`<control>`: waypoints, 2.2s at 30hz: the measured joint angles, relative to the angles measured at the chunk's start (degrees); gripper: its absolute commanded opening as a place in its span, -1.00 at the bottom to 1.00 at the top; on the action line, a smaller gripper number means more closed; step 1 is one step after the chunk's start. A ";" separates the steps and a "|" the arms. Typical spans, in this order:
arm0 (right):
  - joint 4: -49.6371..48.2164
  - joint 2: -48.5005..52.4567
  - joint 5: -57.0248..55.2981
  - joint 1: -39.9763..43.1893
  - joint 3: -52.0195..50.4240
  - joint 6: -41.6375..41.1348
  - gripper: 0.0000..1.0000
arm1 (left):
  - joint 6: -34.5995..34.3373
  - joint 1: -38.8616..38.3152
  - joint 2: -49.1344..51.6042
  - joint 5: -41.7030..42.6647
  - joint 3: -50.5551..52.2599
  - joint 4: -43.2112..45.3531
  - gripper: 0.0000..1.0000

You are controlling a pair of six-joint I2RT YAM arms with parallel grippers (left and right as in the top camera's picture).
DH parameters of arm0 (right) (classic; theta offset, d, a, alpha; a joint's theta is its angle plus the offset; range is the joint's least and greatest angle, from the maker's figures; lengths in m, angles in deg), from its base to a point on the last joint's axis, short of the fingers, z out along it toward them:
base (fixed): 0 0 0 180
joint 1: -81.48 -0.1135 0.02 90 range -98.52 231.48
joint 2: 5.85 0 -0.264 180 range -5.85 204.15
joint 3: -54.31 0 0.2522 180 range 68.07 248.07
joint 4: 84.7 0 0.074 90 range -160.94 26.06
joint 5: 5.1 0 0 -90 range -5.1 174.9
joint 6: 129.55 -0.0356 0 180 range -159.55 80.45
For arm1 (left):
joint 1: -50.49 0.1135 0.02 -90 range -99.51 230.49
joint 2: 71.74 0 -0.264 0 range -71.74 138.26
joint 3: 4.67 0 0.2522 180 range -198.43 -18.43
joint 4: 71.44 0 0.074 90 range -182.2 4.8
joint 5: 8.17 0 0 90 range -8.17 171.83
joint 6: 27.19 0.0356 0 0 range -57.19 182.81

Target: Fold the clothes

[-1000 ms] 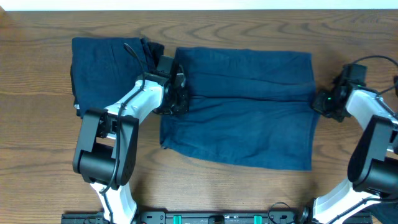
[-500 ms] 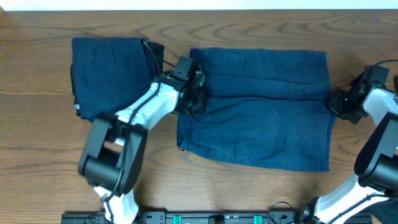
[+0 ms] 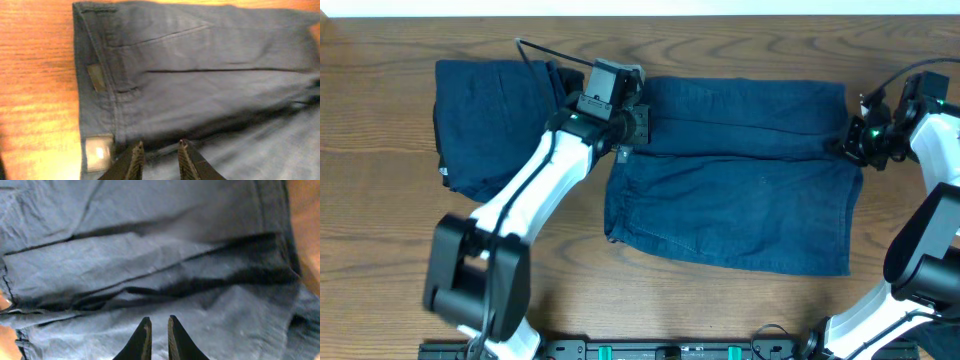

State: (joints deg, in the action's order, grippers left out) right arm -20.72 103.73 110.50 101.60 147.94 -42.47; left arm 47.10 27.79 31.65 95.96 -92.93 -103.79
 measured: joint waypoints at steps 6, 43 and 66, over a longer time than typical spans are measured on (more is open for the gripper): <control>-1.81 0.00 -0.20 -2.38 -0.37 0.59 -0.63 | -0.55 1.81 7.63 -0.37 0.07 2.69 -0.03; -9.14 0.00 -6.14 -5.25 -6.99 0.66 -0.39 | 2.38 3.74 10.40 9.73 0.17 -21.84 -0.03; -9.35 0.00 -7.08 -5.25 -6.99 0.66 -0.28 | 7.02 3.74 8.17 8.35 2.84 -35.69 0.03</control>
State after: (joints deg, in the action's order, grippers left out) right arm -30.08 103.73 103.42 96.36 140.95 -41.81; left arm 54.12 31.53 39.82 104.31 -90.08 -139.48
